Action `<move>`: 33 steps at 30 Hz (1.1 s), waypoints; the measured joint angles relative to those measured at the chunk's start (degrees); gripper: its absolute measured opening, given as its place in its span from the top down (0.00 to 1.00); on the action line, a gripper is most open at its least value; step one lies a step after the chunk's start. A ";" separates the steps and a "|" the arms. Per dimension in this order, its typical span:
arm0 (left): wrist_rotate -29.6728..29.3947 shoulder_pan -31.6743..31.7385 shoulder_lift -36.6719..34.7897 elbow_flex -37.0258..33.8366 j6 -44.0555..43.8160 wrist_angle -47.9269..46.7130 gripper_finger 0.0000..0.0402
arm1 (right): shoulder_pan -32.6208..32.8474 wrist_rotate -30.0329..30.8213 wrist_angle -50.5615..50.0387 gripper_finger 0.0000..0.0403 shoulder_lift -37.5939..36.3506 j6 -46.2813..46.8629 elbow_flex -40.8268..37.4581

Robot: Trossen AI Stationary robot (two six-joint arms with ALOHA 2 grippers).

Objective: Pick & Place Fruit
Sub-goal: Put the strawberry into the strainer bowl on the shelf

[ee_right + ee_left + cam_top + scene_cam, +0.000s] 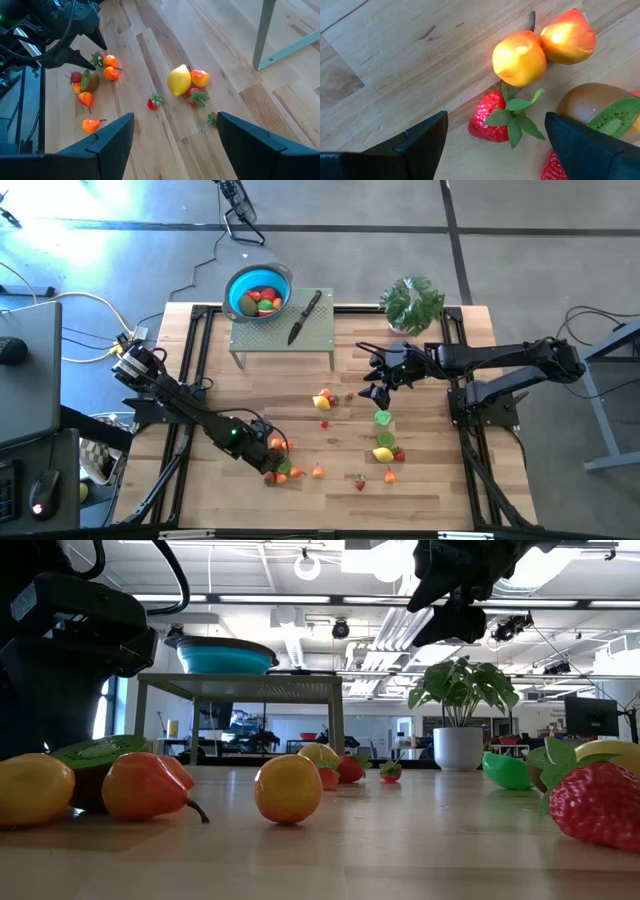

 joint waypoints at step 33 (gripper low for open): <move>0.42 0.00 -0.02 0.00 -0.70 -1.09 0.30 | -0.02 2.93 -0.01 0.31 -0.02 -0.55 0.00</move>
